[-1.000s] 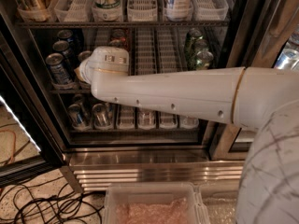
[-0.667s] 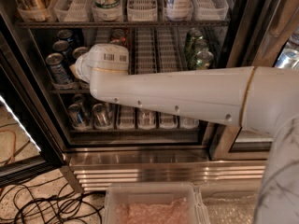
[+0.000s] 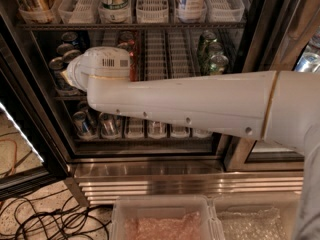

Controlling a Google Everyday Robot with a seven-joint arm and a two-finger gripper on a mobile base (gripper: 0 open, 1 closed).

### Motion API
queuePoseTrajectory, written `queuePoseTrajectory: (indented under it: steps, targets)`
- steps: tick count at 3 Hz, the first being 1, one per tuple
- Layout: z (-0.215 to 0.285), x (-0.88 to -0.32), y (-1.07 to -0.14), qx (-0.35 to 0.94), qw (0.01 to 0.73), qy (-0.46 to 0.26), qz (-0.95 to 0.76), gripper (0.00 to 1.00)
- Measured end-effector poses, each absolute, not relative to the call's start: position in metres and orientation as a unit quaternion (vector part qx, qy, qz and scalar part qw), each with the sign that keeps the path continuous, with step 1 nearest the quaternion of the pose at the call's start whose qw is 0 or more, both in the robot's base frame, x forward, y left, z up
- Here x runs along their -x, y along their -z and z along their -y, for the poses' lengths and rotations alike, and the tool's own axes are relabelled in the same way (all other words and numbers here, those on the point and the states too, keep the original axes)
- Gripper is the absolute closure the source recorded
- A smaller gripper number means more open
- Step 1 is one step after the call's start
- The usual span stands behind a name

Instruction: Pick pepsi can from middle shelf of fridge

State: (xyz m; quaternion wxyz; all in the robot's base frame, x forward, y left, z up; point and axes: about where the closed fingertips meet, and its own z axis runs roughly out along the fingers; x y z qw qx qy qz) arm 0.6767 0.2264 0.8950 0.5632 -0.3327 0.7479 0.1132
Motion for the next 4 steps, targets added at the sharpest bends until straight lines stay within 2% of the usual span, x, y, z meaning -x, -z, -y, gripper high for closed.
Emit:
queuePoseTrajectory:
  steps: [2, 4]
  targets:
    - [-0.210, -0.651, -0.875, 0.350, 0.531, -0.108, -0.764, 1.00]
    - [-0.205, -0.630, -0.865, 0.321, 0.504, -0.143, -0.789, 1.00]
